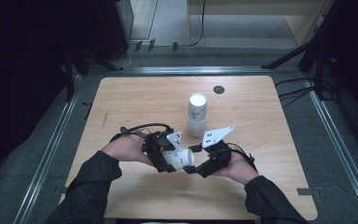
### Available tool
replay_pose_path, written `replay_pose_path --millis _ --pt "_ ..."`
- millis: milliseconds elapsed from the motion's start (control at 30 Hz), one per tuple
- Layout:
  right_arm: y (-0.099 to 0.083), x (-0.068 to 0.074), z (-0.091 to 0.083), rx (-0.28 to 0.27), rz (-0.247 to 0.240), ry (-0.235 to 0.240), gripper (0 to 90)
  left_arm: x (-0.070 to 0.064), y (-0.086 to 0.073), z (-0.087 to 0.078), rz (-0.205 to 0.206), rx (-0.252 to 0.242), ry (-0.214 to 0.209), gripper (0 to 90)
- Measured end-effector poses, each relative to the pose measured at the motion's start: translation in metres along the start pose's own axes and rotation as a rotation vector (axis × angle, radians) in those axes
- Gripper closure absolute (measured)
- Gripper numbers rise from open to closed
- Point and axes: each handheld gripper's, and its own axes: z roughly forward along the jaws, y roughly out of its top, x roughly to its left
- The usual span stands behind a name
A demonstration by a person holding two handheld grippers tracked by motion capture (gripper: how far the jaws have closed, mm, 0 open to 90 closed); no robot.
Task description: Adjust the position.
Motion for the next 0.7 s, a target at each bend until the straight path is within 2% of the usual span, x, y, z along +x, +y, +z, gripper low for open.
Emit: replay_pose_path --millis 167,300,467,700 --pt "0.002 0.001 0.007 0.006 -0.011 0.003 24.1 -0.002 0.003 0.003 0.014 0.029 0.009 29.3" --pt "0.002 0.002 0.011 0.019 -0.019 0.009 25.5 -0.004 0.004 0.005 0.032 0.026 0.010 29.1" --pt "0.002 0.004 0.013 0.021 -0.044 0.008 33.4 -0.004 0.004 0.007 0.041 0.026 -0.005 29.1" --pt "0.003 0.003 0.012 0.024 -0.044 0.001 34.3 -0.002 0.003 0.008 0.038 0.011 -0.009 27.5"
